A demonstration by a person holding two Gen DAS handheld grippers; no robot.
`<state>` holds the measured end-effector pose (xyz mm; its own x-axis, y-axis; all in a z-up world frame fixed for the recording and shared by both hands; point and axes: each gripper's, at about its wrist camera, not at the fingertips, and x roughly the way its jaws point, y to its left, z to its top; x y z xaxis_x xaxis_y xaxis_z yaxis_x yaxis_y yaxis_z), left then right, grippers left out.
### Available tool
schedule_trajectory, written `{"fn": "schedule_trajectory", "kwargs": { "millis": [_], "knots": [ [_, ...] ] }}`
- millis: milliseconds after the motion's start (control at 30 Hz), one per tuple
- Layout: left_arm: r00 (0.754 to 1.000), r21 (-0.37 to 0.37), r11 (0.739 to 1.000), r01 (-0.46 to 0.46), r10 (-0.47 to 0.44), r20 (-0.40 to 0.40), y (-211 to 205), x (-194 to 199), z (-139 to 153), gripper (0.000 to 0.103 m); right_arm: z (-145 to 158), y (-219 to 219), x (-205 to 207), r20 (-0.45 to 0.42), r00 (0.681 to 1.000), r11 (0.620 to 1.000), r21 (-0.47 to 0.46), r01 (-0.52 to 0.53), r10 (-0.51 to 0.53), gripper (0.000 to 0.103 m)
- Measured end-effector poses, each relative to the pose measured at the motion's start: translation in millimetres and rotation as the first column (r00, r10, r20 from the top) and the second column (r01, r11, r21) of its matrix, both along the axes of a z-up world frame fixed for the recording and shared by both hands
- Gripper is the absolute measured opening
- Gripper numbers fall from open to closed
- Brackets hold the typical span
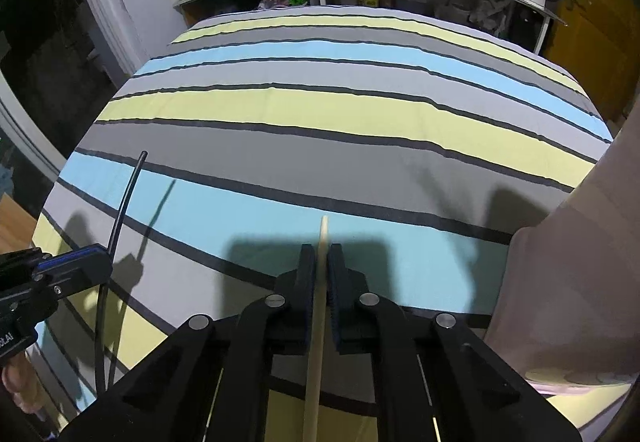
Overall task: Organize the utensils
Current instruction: 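Lift the black and wooden chopsticks with both grippers toward the pink basket, then carry both chopsticks over the pink basket and lower them into its compartments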
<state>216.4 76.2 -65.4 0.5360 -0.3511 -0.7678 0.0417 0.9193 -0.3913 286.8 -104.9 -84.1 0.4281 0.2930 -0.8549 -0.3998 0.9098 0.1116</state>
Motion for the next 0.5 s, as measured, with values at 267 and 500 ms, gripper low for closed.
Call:
{"fn": "schedule_trajectory", "kwargs": {
  "millis": [267, 500],
  "knots": [
    [1.0, 0.009, 1.0, 0.001, -0.001, 0.02, -3.6, -3.2, 8.9, 0.005, 28.8, -1.4, -12.7, 0.052, 0.998, 0.999, 0.027, -0.021, 0.02, 0.006],
    [0.997, 0.022, 1.0, 0.021, -0.023, 0.068, -14.3, -12.5, 37.4, 0.005, 76.9, -15.2, -35.2, 0.142, 0.99, 0.996, 0.083, -0.025, 0.013, 0.006]
  ]
}}
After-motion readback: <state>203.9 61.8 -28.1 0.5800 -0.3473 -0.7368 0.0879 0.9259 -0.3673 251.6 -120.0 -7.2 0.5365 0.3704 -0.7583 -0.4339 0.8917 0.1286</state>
